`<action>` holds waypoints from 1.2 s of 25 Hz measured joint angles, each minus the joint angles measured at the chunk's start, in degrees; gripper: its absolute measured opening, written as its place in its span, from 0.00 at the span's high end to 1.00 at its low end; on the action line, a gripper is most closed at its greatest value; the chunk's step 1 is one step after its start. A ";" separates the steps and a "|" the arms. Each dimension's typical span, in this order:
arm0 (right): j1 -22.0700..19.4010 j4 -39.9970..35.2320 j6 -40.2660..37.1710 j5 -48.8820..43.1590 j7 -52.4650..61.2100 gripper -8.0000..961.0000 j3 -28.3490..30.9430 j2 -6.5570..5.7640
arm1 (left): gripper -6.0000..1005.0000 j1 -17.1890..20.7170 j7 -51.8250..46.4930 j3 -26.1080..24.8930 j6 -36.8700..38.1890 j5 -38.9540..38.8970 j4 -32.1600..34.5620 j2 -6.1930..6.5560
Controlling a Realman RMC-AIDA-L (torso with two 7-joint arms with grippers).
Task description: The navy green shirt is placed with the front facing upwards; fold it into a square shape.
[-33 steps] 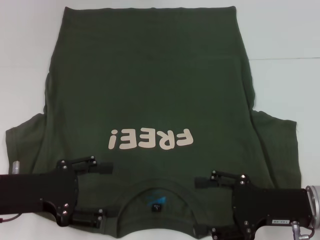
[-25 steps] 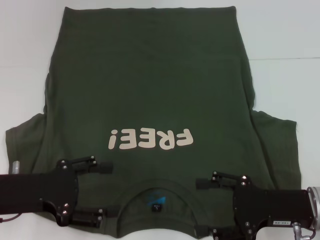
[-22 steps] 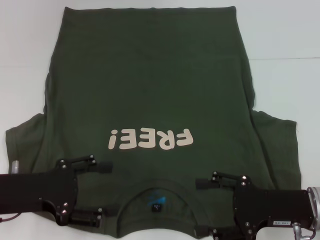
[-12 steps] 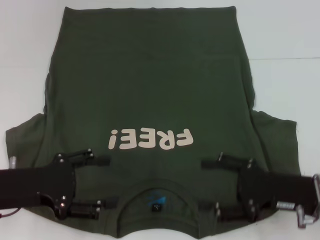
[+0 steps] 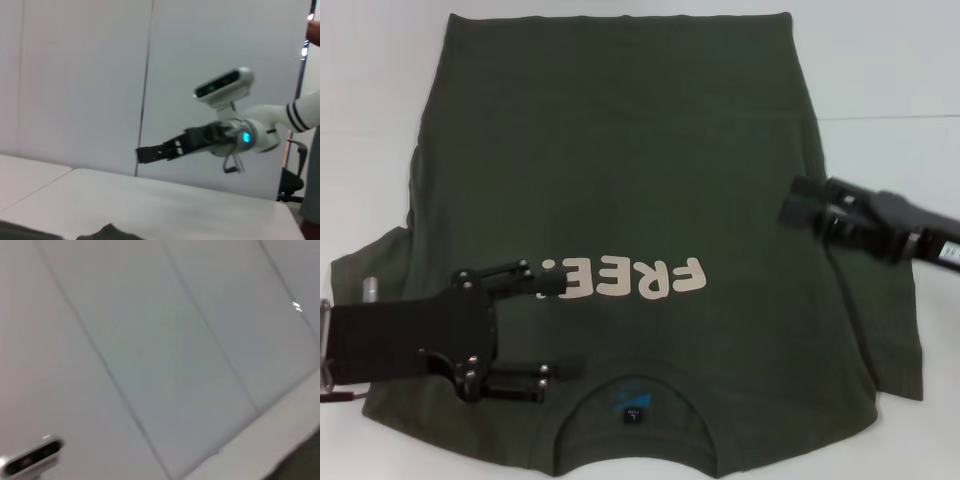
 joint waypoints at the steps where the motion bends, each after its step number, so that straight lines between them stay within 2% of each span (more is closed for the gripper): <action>1: 0.12 -1.16 0.78 -0.14 2.58 0.02 0.11 -0.49 | 0.09 -0.39 0.02 0.08 -0.06 -0.01 -0.37 0.03; 5: -1.93 -9.84 5.63 -0.71 11.63 0.02 0.11 -1.06 | 0.09 -1.18 0.11 0.16 -0.55 -0.02 -0.82 -0.01; 6: -3.64 -14.79 8.23 -1.22 16.64 0.02 0.16 -1.25 | 0.09 -1.36 0.15 0.14 -0.69 -0.02 -0.87 -0.04; 8: -4.40 -17.67 9.38 -1.90 19.82 0.02 0.24 -1.45 | 0.09 -1.66 0.16 0.17 -0.91 -0.02 -1.17 -0.06; 11: -5.51 -24.53 10.40 -7.59 31.85 0.02 0.41 -2.79 | 0.09 -2.15 0.17 0.20 -1.31 -0.02 -1.72 -0.06; 14: -5.52 -30.27 7.78 -15.93 42.68 0.02 1.12 -3.90 | 0.09 -2.50 0.19 0.22 -1.49 -0.02 -1.99 -0.17; 22: -4.11 -39.29 -5.26 -28.29 56.90 0.03 8.29 -5.41 | 0.09 -3.09 0.19 0.21 -1.88 0.01 -2.08 -0.41; 26: -2.02 -42.76 -8.59 -37.73 61.17 0.04 8.21 -5.81 | 0.09 -3.35 0.19 0.93 -1.87 0.09 -2.07 -0.35; 30: 1.02 -42.88 -10.28 -46.82 61.22 0.06 7.47 -5.50 | 0.09 -3.37 0.19 1.56 -1.88 0.21 -2.03 -0.32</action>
